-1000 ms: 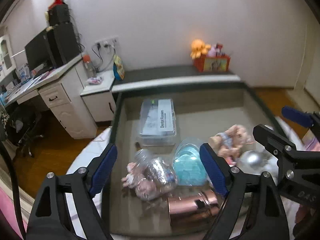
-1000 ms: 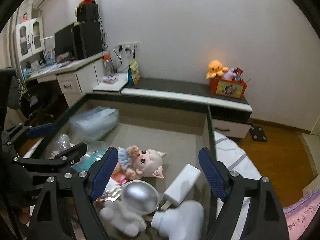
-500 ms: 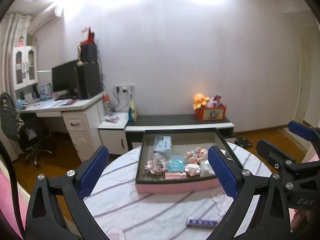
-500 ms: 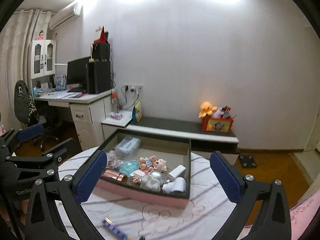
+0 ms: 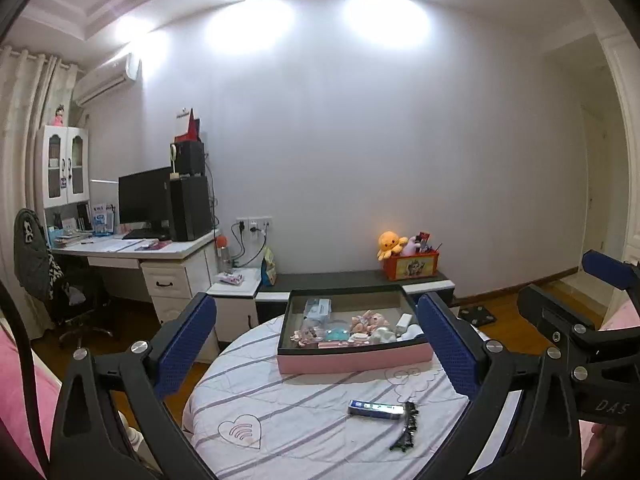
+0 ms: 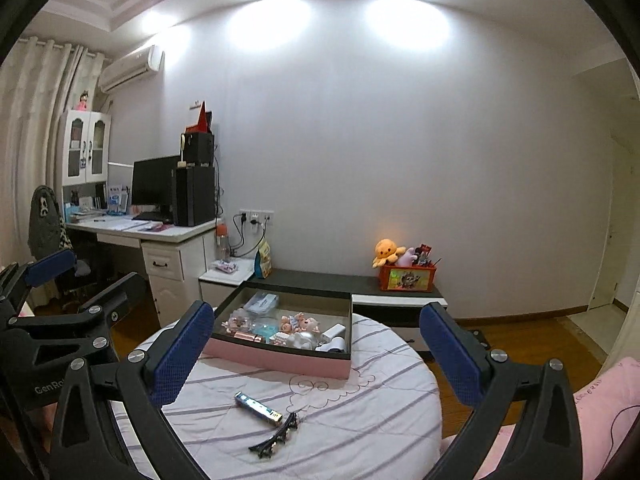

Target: Organize rigid objects

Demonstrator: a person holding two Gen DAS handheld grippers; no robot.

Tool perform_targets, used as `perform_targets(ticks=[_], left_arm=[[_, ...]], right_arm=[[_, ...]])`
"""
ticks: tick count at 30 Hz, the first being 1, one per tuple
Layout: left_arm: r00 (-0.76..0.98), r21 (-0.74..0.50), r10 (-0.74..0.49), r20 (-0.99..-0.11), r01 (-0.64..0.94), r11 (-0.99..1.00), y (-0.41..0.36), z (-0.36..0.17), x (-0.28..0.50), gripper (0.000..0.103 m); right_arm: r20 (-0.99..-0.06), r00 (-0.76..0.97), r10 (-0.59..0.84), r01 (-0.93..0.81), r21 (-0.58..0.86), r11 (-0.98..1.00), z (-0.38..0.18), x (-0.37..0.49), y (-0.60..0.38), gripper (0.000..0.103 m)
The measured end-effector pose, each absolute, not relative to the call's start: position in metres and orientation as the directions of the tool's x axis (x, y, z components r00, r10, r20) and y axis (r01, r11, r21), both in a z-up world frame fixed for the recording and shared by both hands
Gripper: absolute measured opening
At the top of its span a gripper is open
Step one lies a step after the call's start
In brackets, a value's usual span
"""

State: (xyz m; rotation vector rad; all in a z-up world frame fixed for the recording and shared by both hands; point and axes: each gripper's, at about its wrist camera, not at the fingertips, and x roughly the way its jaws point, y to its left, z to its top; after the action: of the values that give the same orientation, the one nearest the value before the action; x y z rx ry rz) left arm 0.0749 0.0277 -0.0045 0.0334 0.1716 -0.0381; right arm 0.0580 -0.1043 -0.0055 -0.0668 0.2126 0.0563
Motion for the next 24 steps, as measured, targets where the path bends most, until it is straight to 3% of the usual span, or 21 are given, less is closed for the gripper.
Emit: perform_targets(ticks=[10,24], left_arm=[[0.993,0.044,-0.004,-0.116,0.010,0.999,0.024,0.006,0.045,0.102],[0.990,0.038,-0.002,-0.139,0.007,0.999,0.025,0.004,0.054,0.103]], right_arm=[[-0.172,0.984,0.047,-0.057,-0.056,0.997,0.007,0.027,-0.109,0.103],[-0.179,0.983,0.042,-0.052,-0.052,0.997,0.004,0.027,-0.109,0.103]])
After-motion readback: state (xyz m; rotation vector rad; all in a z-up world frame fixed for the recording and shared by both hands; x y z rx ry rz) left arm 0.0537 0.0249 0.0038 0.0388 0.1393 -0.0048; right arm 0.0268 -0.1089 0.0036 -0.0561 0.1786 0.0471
